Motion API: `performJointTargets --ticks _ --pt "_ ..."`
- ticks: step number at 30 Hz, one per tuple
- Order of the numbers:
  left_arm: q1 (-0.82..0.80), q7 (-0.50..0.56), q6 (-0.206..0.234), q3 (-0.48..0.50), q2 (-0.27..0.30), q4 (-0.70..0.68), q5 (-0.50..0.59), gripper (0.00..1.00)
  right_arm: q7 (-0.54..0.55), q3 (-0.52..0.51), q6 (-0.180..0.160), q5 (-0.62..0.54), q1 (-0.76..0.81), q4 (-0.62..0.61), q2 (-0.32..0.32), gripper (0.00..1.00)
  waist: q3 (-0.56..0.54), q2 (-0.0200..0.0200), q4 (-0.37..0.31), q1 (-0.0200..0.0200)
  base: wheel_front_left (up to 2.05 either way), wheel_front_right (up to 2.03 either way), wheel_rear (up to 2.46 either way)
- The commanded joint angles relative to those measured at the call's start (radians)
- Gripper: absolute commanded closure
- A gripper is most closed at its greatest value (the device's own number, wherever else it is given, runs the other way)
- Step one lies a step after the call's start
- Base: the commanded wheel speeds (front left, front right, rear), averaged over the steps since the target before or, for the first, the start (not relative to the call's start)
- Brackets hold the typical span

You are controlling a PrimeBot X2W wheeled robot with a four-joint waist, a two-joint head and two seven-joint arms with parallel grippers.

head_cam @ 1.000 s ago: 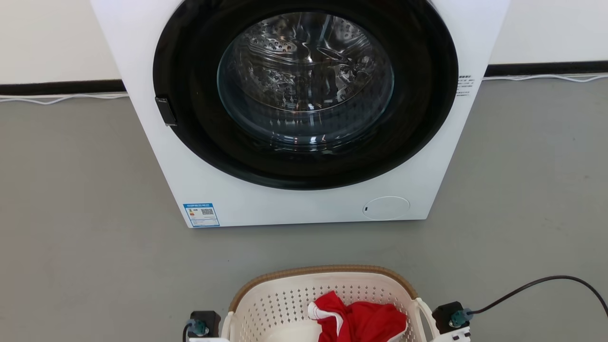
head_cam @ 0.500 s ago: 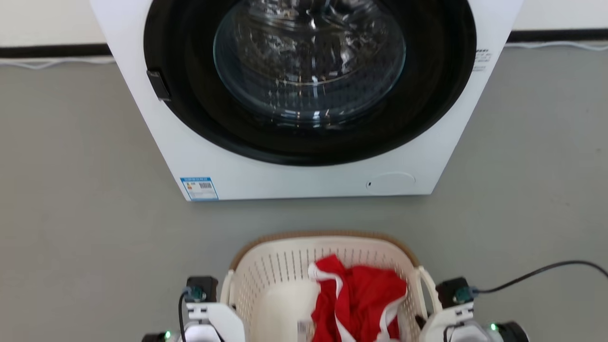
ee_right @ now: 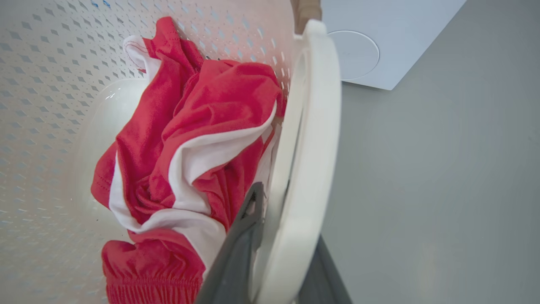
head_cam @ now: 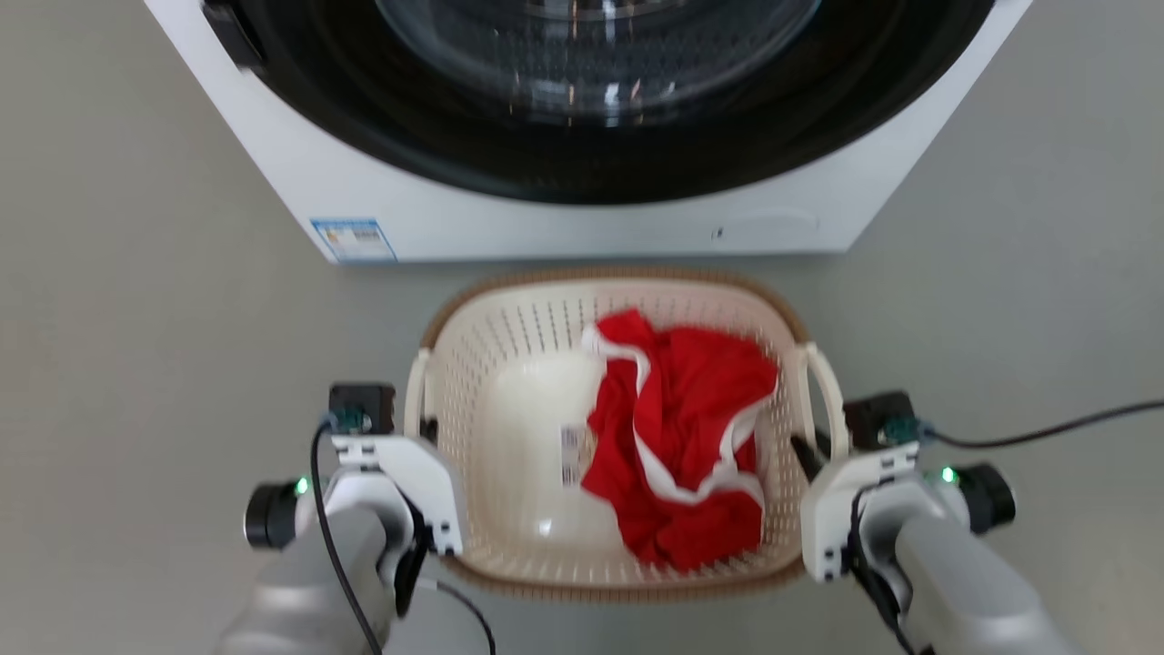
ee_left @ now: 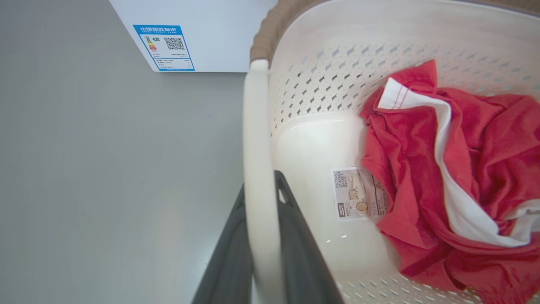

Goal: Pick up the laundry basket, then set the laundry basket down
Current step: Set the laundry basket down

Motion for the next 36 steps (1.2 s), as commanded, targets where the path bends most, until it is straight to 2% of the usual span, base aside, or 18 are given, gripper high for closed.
performJointTargets --ticks 1,4,9,16,24,36 --pt "-0.062 -0.015 -0.015 0.022 0.004 -0.020 0.016 1.00 -0.031 0.024 0.018 -0.025 -0.030 -0.025 0.035 1.00 0.092 -0.0001 0.002 0.0000 0.00 0.00 0.00" --pt "-0.109 -0.017 -0.016 0.043 0.017 -0.035 0.033 1.00 -0.055 0.001 0.018 -0.051 -0.075 -0.016 0.035 1.00 0.160 -0.0001 0.004 0.0000 0.00 0.00 0.00" --pt "-0.169 -0.018 0.010 0.114 0.046 -0.112 0.100 1.00 -0.101 -0.042 0.018 -0.101 -0.149 -0.005 0.035 1.00 0.260 -0.0001 0.006 0.0000 0.00 0.00 0.00" --pt "-0.182 -0.018 0.028 0.216 0.057 -0.194 0.196 1.00 -0.138 -0.101 0.018 -0.151 -0.216 0.011 0.035 1.00 0.348 -0.0001 0.017 0.0000 0.00 0.00 0.00" --pt "-0.185 -0.018 0.015 0.333 0.047 -0.248 0.314 1.00 -0.174 -0.142 0.018 -0.202 -0.254 0.022 0.035 1.00 0.416 -0.0001 0.027 0.0000 0.00 0.00 0.00" --pt "-0.179 -0.018 -0.031 0.492 0.040 -0.287 0.465 1.00 -0.209 -0.158 0.018 -0.228 -0.283 0.002 0.035 1.00 0.477 -0.0001 0.017 0.0000 0.00 0.00 0.00"
